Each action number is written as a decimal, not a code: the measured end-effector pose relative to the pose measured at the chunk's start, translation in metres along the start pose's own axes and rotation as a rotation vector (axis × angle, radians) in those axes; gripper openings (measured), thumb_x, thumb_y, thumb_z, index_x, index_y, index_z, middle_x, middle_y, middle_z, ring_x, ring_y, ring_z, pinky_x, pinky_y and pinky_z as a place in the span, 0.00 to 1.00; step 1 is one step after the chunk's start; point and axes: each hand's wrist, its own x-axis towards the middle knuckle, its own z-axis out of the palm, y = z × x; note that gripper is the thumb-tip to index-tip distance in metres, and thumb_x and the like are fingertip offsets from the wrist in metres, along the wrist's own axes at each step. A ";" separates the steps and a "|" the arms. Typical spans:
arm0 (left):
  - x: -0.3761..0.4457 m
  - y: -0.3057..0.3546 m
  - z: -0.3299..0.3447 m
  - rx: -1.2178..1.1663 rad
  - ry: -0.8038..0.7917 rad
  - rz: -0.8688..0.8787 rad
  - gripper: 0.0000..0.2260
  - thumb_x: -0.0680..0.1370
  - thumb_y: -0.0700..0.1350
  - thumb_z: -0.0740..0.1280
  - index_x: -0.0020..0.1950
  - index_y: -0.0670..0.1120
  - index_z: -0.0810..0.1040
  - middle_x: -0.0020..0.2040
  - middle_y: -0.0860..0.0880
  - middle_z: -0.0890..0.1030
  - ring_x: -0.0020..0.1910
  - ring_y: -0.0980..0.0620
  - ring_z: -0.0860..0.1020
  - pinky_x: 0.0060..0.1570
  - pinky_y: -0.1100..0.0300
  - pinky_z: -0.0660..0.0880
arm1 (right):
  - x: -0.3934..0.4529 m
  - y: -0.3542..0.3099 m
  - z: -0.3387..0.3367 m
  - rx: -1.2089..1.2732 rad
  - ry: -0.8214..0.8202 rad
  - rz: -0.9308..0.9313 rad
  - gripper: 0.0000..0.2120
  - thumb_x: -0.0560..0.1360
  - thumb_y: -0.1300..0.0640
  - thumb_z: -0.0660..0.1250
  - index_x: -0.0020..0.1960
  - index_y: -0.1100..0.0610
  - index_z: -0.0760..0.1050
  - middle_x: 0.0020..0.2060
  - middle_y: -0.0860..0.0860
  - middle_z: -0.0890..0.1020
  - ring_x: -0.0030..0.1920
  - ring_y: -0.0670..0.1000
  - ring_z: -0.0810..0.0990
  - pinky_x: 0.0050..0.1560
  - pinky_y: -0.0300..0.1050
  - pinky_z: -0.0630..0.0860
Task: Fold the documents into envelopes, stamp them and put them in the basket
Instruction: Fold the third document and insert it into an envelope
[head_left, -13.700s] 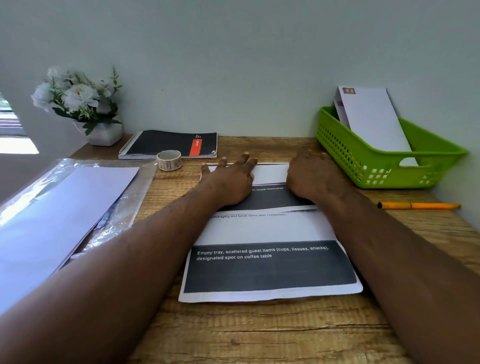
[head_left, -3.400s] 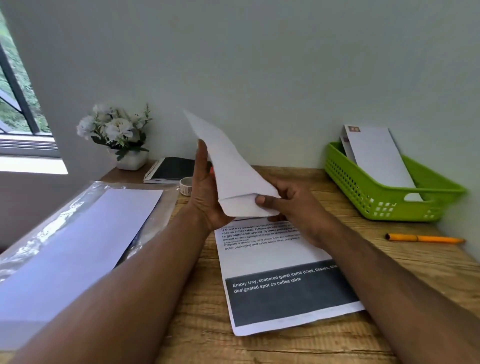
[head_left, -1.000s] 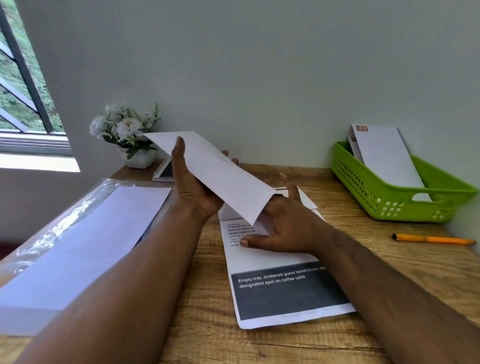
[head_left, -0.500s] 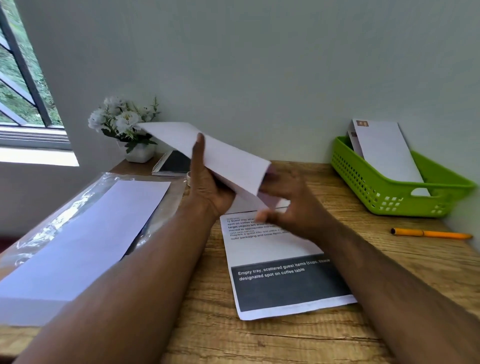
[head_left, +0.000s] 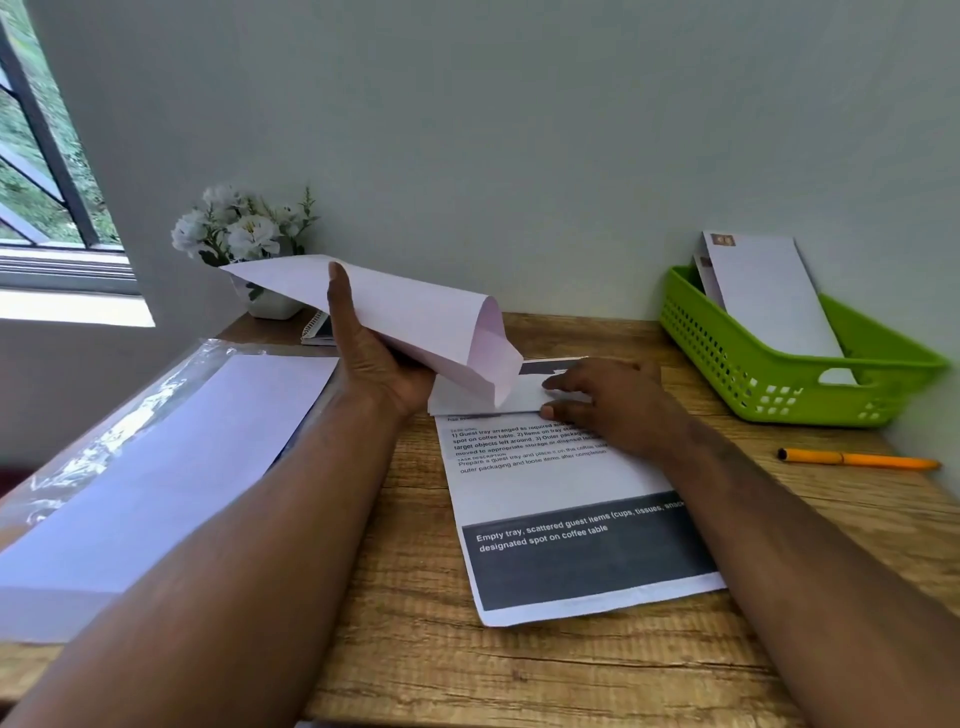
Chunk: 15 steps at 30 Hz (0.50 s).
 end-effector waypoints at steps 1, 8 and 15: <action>0.000 0.000 -0.001 -0.004 0.001 0.009 0.22 0.73 0.67 0.63 0.51 0.49 0.76 0.41 0.47 0.82 0.42 0.45 0.82 0.52 0.47 0.78 | 0.001 -0.001 -0.001 -0.027 0.034 -0.040 0.20 0.76 0.35 0.58 0.62 0.42 0.76 0.59 0.43 0.79 0.61 0.47 0.75 0.61 0.51 0.63; 0.004 0.006 -0.003 -0.051 -0.035 0.039 0.23 0.72 0.68 0.64 0.52 0.49 0.75 0.44 0.46 0.80 0.48 0.43 0.80 0.60 0.41 0.72 | 0.000 -0.003 -0.015 -0.010 0.769 0.020 0.05 0.76 0.63 0.64 0.44 0.59 0.79 0.38 0.58 0.81 0.36 0.60 0.79 0.34 0.47 0.73; 0.004 0.006 -0.003 -0.073 -0.069 0.013 0.25 0.71 0.68 0.64 0.54 0.49 0.75 0.46 0.46 0.81 0.49 0.43 0.80 0.60 0.42 0.73 | -0.011 0.002 -0.042 1.582 0.593 0.369 0.06 0.75 0.66 0.63 0.42 0.62 0.78 0.27 0.50 0.77 0.23 0.46 0.71 0.23 0.34 0.65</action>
